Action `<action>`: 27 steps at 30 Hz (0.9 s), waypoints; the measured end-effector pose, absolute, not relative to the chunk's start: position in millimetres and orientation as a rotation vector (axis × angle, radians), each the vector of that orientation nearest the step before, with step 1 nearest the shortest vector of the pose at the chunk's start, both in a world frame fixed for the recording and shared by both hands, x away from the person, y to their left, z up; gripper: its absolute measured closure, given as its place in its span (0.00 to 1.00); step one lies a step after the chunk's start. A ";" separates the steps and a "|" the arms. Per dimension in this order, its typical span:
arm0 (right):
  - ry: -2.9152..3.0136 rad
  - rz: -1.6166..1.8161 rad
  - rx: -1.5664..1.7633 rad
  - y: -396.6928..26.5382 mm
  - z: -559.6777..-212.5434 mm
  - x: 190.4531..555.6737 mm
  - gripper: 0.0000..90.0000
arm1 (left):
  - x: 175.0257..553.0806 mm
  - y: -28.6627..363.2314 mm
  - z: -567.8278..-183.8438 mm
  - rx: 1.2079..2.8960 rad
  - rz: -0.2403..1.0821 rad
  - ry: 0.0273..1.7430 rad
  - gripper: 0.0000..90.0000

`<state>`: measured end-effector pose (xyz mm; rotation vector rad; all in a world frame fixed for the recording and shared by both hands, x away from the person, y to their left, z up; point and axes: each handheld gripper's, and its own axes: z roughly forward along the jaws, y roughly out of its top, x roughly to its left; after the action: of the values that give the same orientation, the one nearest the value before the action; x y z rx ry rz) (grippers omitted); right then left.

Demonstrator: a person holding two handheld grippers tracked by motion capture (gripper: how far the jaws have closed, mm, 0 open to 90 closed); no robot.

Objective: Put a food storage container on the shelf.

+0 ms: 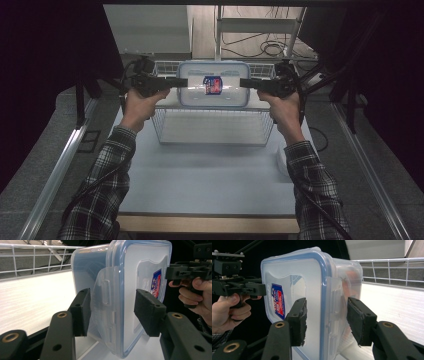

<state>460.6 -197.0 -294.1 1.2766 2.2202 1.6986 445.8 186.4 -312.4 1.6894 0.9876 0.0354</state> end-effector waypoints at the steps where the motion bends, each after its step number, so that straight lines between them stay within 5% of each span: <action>1: 2.219 1.703 1.277 -197.1 -294.6 461.6 0.57 | 445.8 186.4 -312.4 1.689 0.035 0.988 0.54; 27: 2.225 1.565 1.299 -189.2 -305.2 467.5 0.55 | 454.5 182.8 -320.6 1.689 0.058 1.012 0.43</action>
<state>467.5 -189.2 -305.2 1.2989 2.2247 1.5652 454.5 182.8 -320.6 1.6888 1.0124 0.0581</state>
